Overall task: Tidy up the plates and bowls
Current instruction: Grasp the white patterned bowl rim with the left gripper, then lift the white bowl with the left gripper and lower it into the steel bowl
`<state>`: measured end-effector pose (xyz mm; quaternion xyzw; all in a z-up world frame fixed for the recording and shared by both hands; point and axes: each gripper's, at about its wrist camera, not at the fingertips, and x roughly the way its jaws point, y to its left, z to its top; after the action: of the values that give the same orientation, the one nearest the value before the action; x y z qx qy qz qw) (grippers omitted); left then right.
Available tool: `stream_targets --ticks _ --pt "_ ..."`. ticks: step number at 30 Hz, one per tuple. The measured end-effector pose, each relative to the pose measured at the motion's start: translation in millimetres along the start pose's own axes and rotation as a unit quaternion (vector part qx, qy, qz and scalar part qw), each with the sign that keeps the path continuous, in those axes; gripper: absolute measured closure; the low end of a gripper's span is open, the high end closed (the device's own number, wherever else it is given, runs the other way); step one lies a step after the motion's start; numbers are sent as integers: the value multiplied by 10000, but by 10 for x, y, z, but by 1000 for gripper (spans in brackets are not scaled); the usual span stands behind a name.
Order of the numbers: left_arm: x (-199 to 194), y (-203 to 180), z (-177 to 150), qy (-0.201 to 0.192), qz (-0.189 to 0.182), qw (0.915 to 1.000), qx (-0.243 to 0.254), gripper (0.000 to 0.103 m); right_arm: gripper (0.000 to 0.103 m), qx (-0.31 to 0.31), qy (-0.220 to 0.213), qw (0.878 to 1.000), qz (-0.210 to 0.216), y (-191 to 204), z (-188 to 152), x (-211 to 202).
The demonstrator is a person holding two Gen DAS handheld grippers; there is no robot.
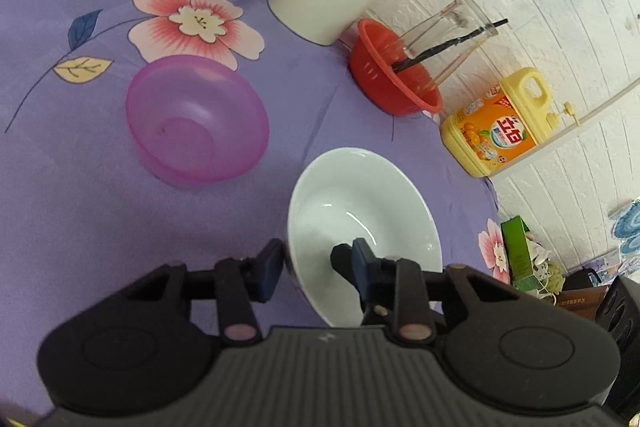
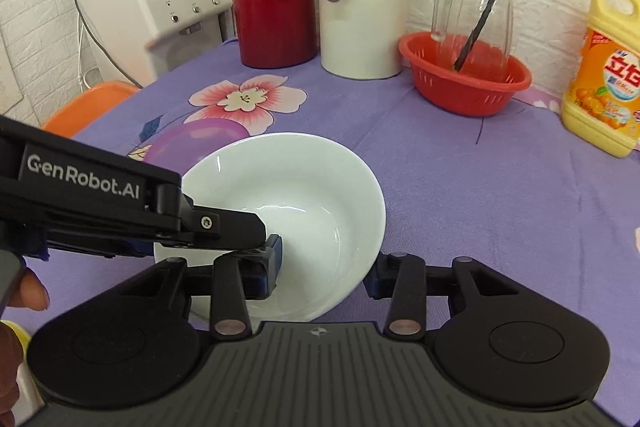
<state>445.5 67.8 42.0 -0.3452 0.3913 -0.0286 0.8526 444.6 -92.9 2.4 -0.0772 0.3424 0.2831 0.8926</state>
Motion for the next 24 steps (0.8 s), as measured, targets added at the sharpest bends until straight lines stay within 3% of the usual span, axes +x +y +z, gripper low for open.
stream_targets --ticks 6,14,19,24 --pt "-365 -128 -407 38 -280 9995 162 73 30 16 -106 9997 -239 134 -245 -524" --pt "-626 -172 -1202 343 -607 9963 511 73 29 162 -135 9972 -715 291 -899 -1206" --pt "-680 -176 -1636 614 -671 9935 683 73 29 331 -47 9960 -827 340 -1330 -1433" --pt "-650 -153 -1865 803 -611 9915 818 73 29 432 17 9955 -842 362 -1607 -1497"
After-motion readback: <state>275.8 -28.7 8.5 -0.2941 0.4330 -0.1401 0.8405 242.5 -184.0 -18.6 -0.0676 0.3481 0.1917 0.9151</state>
